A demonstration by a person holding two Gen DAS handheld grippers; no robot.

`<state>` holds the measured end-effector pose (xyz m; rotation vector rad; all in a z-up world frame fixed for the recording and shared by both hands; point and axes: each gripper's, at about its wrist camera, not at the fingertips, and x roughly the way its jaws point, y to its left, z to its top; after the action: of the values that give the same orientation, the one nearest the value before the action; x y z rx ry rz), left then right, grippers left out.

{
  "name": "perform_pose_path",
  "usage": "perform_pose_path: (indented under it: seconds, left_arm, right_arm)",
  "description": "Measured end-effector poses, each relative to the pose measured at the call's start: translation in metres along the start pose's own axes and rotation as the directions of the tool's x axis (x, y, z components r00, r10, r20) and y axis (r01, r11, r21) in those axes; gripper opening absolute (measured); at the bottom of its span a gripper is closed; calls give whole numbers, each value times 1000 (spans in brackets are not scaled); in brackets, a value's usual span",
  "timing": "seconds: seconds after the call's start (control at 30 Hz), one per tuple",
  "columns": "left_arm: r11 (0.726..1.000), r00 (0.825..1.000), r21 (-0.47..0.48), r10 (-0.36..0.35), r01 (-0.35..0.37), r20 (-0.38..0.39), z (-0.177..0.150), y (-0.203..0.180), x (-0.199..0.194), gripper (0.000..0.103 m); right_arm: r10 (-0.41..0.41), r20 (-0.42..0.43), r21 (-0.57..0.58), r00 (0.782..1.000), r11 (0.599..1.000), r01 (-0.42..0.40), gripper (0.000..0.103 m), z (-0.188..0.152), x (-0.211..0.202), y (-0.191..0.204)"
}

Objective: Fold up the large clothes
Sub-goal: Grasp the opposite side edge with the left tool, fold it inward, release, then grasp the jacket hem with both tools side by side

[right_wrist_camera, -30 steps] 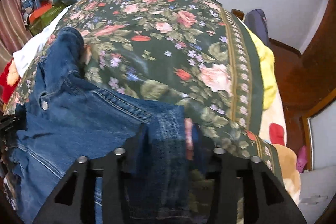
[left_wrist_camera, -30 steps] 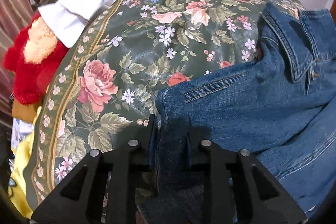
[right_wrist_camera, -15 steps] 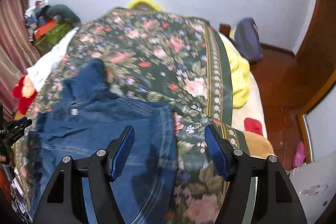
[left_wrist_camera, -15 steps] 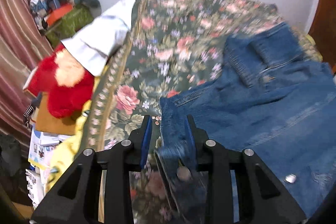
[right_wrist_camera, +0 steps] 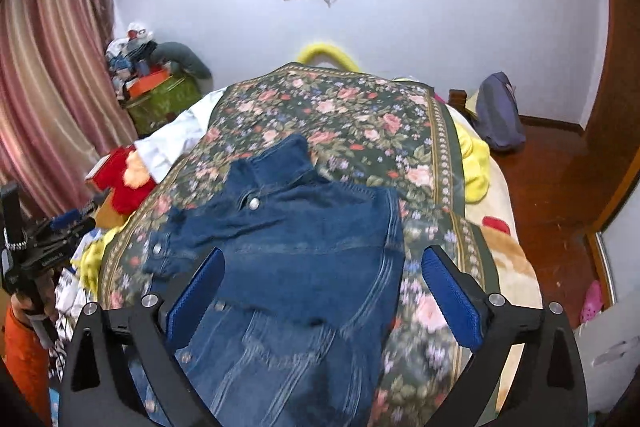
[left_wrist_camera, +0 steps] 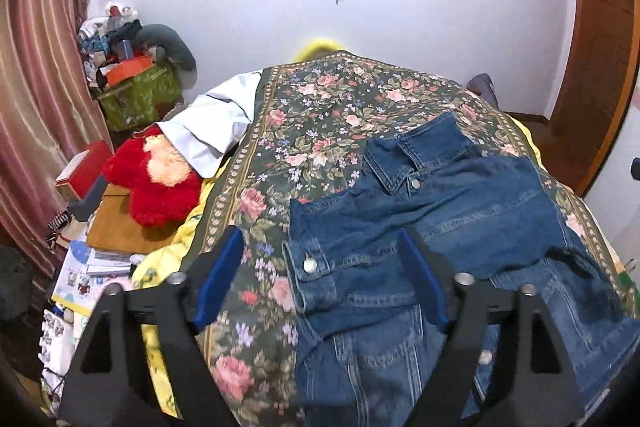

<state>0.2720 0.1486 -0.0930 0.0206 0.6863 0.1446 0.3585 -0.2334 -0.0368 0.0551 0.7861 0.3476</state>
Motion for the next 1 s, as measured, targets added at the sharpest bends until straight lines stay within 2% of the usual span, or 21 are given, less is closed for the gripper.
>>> perform_pose_path:
  seconds: [0.17, 0.27, 0.4, 0.53, 0.7, 0.77, 0.8, 0.9, 0.97, 1.0]
  left_arm:
    - [1000, 999, -1, -29, 29, -33, -37, -3, -18, 91]
    - [999, 994, -12, -32, 31, -105, -66, 0, -12, 91]
    - [998, 975, -56, -27, 15, -222, -107, 10, 5, 91]
    - [988, 932, -156, -57, 0, -357, -149, 29, 28, 91]
    - [967, 872, -256, -127, 2, -473, -195, 42, 43, 91]
    - [958, 858, -287, -154, 8, -491, -208, 45, 45, 91]
    - [952, 856, -305, -170, 15, -488, -212, 46, 46, 91]
    - [919, 846, -392, -243, 44, -474, -219, 50, 48, 89]
    - [887, 819, -453, -322, 86, -474, -226, 50, 52, 77]
    - [874, 804, -475, -354, 102, -479, -229, 48, 55, 75]
  right_arm:
    - [-5, -47, 13, 999, 1000, 5, 99, -39, -12, 0]
    - [-5, -97, 37, 995, 999, 9, 99, -65, -12, -6]
    - [0, -206, 70, 978, 997, 15, 99, -104, 0, -14]
    - [11, -323, 87, 946, 996, 18, 99, -139, 15, -20]
    - [74, -380, 154, 922, 988, -15, 99, -168, 21, -24]
    - [102, -375, 173, 921, 984, -39, 93, -176, 19, -22]
    - [115, -363, 174, 925, 983, -53, 91, -179, 18, -20]
    - [135, -346, 171, 928, 982, -78, 80, -181, 16, -16]
    - [153, -345, 172, 926, 980, -98, 68, -180, 15, -13]
    - [156, -350, 164, 924, 981, -104, 64, -180, 15, -10]
